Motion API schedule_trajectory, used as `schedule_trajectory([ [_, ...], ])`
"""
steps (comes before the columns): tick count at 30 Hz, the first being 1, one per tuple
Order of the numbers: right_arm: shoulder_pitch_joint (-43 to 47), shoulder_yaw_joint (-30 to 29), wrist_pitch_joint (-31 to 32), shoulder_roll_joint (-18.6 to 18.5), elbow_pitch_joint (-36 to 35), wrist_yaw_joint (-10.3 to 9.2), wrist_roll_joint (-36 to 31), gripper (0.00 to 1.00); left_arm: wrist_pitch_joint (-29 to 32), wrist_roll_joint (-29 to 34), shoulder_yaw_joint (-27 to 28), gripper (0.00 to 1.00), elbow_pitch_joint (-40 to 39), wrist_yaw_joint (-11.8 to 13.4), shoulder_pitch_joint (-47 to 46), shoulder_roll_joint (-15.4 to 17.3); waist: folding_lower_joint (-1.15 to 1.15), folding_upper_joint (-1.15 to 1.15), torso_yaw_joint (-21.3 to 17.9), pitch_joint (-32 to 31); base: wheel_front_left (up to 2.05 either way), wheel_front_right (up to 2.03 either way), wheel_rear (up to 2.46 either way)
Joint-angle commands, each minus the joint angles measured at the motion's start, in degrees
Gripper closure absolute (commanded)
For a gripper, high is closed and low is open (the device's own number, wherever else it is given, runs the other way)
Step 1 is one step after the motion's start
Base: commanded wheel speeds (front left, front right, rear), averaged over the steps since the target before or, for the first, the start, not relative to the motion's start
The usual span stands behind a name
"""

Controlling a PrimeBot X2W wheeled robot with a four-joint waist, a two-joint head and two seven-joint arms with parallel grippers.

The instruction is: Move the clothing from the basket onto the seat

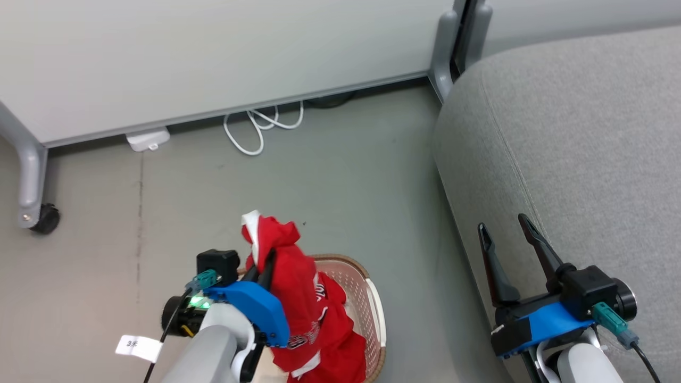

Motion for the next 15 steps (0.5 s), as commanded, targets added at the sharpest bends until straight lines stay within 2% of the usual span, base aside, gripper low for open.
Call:
schedule_trajectory([
  [1, 0.78, -0.12, -0.22, -0.19, 0.13, 0.03, -0.19, 0.00, 0.18, -0.35, -0.50, 1.00, -0.69, -0.13, -0.01, -0.04, 0.01, -0.01, 1.60, -1.94, 0.00, 0.00, 0.00],
  [15, 3.68, 1.45, 1.69, -0.19, -0.30, 0.03, -1.11, 0.00, 3.60, -8.11, -13.20, 1.00, -15.22, -0.13, -4.98, 1.04, 0.01, -0.01, 3.22, -6.90, 0.00, 0.00, 0.00],
])
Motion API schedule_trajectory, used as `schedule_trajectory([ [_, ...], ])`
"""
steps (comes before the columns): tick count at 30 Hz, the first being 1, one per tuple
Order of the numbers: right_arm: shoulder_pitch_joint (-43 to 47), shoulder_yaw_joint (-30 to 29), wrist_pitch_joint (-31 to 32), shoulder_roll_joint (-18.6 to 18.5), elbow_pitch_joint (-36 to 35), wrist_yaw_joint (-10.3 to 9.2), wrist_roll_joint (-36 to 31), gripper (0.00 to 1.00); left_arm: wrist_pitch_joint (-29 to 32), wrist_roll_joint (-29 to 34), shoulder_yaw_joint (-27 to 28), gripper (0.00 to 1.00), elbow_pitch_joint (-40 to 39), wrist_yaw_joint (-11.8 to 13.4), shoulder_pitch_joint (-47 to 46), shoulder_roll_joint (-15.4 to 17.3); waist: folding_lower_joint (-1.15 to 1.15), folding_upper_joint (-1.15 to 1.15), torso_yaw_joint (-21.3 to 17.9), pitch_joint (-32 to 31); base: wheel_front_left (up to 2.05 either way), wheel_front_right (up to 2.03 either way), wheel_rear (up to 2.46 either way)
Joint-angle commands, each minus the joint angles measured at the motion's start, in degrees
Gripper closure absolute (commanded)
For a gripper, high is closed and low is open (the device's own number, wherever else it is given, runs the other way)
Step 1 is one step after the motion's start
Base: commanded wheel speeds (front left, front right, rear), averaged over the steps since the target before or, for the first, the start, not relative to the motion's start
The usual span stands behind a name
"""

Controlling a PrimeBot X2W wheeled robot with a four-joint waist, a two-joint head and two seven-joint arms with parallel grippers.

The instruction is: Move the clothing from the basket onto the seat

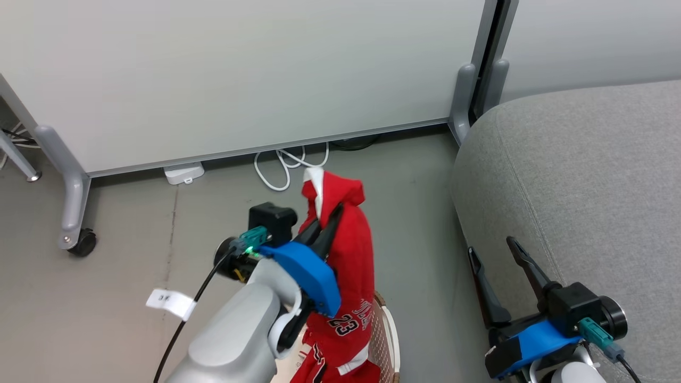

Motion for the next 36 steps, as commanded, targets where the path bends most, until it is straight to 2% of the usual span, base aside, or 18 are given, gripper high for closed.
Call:
schedule_trajectory([
  [1, 0.73, 0.07, 0.20, -0.18, -0.25, 0.03, -0.27, 0.00, 0.09, -0.43, -0.53, 1.00, -0.56, -0.12, -1.25, 0.10, 0.01, 0.00, 0.17, -0.21, 0.00, 0.00, 0.00],
  [14, 2.51, 1.36, 2.45, -0.18, -1.37, 0.03, -0.77, 0.00, 0.75, -5.00, -9.34, 1.00, -5.20, -0.12, -7.19, -0.74, 0.01, 0.00, 1.39, -2.76, 0.00, 0.00, 0.00],
  [25, 2.12, 2.35, 3.91, -0.18, -2.26, 0.03, -1.28, 0.00, -0.58, -7.70, -12.52, 1.00, -3.78, -0.12, -9.02, -0.93, 0.01, 0.00, 1.33, -3.04, 0.00, 0.00, 0.00],
  [36, -5.25, 5.78, 6.59, -0.18, 4.45, 0.03, -2.83, 0.00, -1.36, -9.23, -14.87, 1.00, -3.29, -0.13, -10.43, -0.97, 0.01, 0.00, 1.44, -2.03, 0.00, 0.00, 0.00],
])
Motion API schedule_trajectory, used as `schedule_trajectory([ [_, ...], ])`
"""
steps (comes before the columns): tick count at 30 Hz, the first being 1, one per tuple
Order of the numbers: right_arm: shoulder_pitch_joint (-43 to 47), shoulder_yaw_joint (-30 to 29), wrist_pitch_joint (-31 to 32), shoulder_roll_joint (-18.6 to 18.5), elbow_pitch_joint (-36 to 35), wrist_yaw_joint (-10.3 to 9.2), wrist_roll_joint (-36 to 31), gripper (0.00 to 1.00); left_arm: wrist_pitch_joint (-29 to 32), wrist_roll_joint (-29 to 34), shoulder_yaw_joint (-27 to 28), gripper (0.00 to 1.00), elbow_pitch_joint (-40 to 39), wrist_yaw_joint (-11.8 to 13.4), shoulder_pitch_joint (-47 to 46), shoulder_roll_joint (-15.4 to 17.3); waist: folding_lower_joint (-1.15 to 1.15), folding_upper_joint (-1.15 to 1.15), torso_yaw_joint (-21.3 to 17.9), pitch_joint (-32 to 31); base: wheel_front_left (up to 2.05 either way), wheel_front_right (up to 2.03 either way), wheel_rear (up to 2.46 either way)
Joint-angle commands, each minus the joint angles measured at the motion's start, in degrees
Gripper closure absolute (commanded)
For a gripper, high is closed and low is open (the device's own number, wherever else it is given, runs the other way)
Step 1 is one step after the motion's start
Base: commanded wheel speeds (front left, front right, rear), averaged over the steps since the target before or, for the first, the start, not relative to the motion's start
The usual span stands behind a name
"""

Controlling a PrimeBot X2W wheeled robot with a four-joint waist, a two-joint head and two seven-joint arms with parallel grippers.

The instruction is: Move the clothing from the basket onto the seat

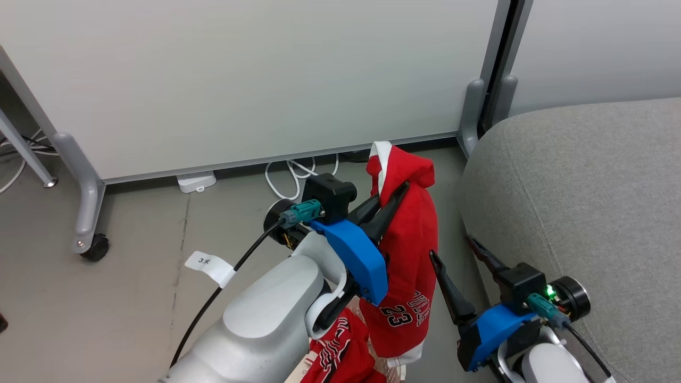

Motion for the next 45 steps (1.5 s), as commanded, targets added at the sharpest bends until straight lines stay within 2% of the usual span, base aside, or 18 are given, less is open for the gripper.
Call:
schedule_trajectory([
  [1, -1.39, 0.22, 0.26, -0.18, 0.93, 0.03, 0.25, 0.00, -0.40, -0.30, -0.33, 1.00, -0.15, -0.13, -1.02, -0.01, 0.00, 0.00, 0.13, 0.17, 0.00, 0.00, 0.00],
  [10, -8.24, 4.05, 0.52, -0.17, 10.85, 0.03, 4.38, 0.00, -0.92, -2.31, -2.53, 1.00, -0.68, -0.13, -1.99, -0.01, 0.00, 0.00, 0.89, 0.80, 0.00, 0.00, 0.00],
  [17, -12.96, 7.06, -0.26, -0.34, 17.38, 0.03, 4.84, 0.00, -1.11, -3.54, -4.25, 1.00, -0.86, -0.13, -2.69, -0.02, 0.00, 0.00, 1.40, 0.92, 0.00, 0.00, 0.00],
  [33, -19.12, 13.11, -2.63, -1.24, 27.19, 0.03, 9.14, 0.00, -1.62, -6.06, -7.59, 1.00, -1.21, -0.13, -3.52, -0.03, 0.00, 0.00, 1.89, 0.65, 0.00, 0.00, 0.00],
  [34, -19.72, 13.89, -2.65, -1.18, 28.38, 0.03, 10.20, 0.07, -1.79, -6.28, -7.88, 1.00, -1.14, -0.13, -3.63, -0.01, 0.00, 0.00, 1.92, 0.54, 0.00, 0.00, 0.00],
  [35, -20.04, 14.17, -2.85, -1.14, 28.96, 0.03, 10.70, 0.38, -1.89, -6.44, -8.03, 1.00, -1.10, -0.13, -3.71, -0.02, 0.00, 0.00, 1.95, 0.50, 0.00, 0.00, 0.00],
  [37, -20.46, 14.40, -3.43, -1.08, 29.92, 0.03, 11.72, 0.73, -1.96, -6.80, -8.38, 1.00, -1.01, -0.13, -3.83, -0.02, 0.00, 0.00, 1.97, 0.45, 0.00, 0.00, 0.00],
  [38, -20.46, 14.40, -3.43, -1.08, 29.92, 0.03, 11.72, 0.73, -1.96, -6.80, -8.38, 1.00, -1.01, -0.13, -3.83, -0.02, 0.00, 0.00, 1.97, 0.45, 0.00, 0.00, 0.00],
  [39, -20.54, 14.65, -3.76, -1.02, 30.47, 0.03, 11.93, 1.00, -2.01, -6.91, -8.53, 1.00, -0.96, -0.13, -3.86, -0.02, 0.00, 0.00, 1.97, 0.41, 0.00, 0.00, 0.00],
  [45, -21.29, 16.02, -5.30, -0.70, 32.72, 0.03, 13.26, 1.00, -2.40, -7.74, -9.35, 1.00, -0.41, -0.13, -4.26, 0.19, 0.00, 0.00, 1.81, 0.14, 0.00, 0.00, 0.00],
])
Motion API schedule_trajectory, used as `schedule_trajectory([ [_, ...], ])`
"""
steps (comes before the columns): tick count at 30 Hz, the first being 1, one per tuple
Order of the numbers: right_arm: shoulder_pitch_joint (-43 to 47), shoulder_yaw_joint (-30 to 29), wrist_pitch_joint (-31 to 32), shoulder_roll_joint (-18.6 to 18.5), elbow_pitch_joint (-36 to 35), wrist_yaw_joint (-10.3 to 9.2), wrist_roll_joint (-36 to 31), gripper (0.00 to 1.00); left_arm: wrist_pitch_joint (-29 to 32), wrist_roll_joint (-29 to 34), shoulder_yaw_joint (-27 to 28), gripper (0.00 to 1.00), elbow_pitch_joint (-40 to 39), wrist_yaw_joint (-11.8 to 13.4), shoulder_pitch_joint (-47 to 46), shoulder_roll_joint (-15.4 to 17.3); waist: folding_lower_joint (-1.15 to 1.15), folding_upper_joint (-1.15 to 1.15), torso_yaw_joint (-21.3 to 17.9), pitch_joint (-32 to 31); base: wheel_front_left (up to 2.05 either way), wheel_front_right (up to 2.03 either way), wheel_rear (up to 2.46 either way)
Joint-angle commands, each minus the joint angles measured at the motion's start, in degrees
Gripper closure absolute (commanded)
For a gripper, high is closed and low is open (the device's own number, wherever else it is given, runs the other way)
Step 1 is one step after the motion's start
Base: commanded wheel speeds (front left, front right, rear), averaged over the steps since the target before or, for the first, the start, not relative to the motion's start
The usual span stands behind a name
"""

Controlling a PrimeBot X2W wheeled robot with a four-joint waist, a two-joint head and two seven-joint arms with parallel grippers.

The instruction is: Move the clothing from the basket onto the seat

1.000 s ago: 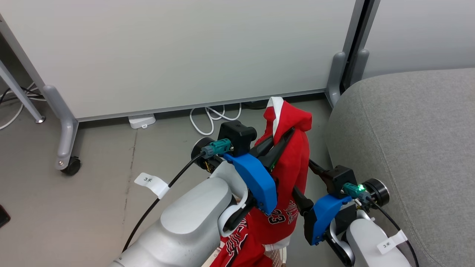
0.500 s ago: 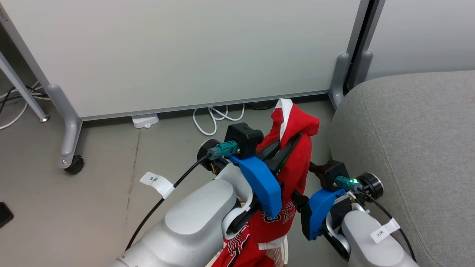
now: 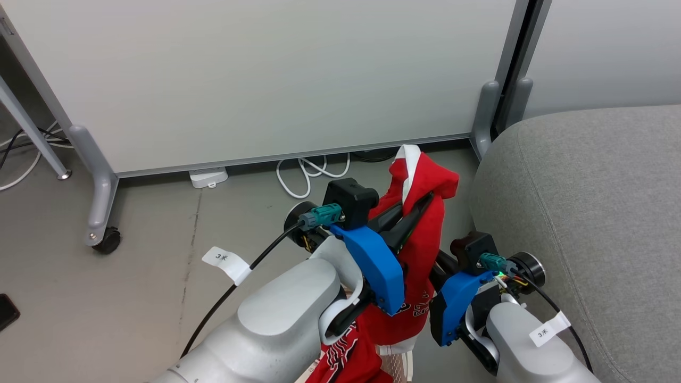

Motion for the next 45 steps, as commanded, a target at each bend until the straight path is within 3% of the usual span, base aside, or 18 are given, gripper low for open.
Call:
schedule_trajectory([
  [1, -0.92, 0.14, -0.23, 0.13, 0.33, 0.03, 0.26, 1.00, -0.51, -0.05, -0.21, 1.00, 0.15, -0.13, -0.93, 0.18, 0.00, 0.00, -0.05, -0.01, 0.00, 0.00, 0.00],
  [13, -1.81, 0.65, -2.56, 0.33, 1.91, 0.03, 1.01, 1.00, -0.97, -0.92, -1.05, 1.00, 1.85, -0.13, -1.56, 0.21, 0.00, 0.00, -0.51, -0.10, 0.00, 0.00, 0.00],
  [14, -1.79, 0.70, -2.60, 0.34, 2.00, 0.03, 1.07, 1.00, -1.00, -0.93, -1.11, 0.89, 1.98, -0.13, -1.62, 0.21, 0.00, 0.00, -0.52, -0.12, 0.00, 0.00, 0.00],
  [18, -1.84, 1.04, -2.67, 0.40, 2.38, 0.03, 1.43, 1.00, -1.50, -0.54, -1.25, 0.18, 2.59, -0.13, -1.64, 0.20, 0.00, 0.00, -0.58, -0.20, 0.00, 0.00, 0.00],
  [19, -1.88, 1.17, -2.73, 0.39, 2.48, 0.03, 1.52, 1.00, -1.54, -0.49, -1.28, 0.05, 2.69, -0.13, -1.64, 0.20, 0.00, 0.00, -0.59, -0.23, 0.00, 0.00, 0.00],
  [20, -1.93, 1.27, -2.76, 0.40, 2.56, 0.03, 1.64, 1.00, -1.66, -0.46, -1.31, 0.00, 2.80, -0.13, -1.64, 0.19, 0.00, 0.00, -0.61, -0.26, 0.00, 0.00, 0.00],
  [32, -1.91, 2.02, -3.02, -0.06, 2.77, 0.03, 2.47, 1.00, -2.86, -0.12, -0.82, 0.00, 3.20, 0.48, -1.24, 0.26, 0.00, 0.00, -0.74, -0.45, 0.00, 0.00, 0.00],
  [40, -1.82, 0.92, -3.04, -1.39, 1.37, 0.03, 3.10, 1.00, -4.42, 3.96, 1.61, 0.00, 0.74, 3.16, 1.53, 2.85, 0.00, 0.00, -0.80, 0.06, 0.00, 0.00, 0.00],
  [45, -0.94, 0.30, -3.05, -2.03, 0.36, 0.03, 2.94, 1.00, -4.44, 10.88, 7.61, 0.00, -5.84, 5.86, 6.67, 5.77, 0.00, 0.00, -1.11, 0.44, 0.00, 0.00, 0.00],
])
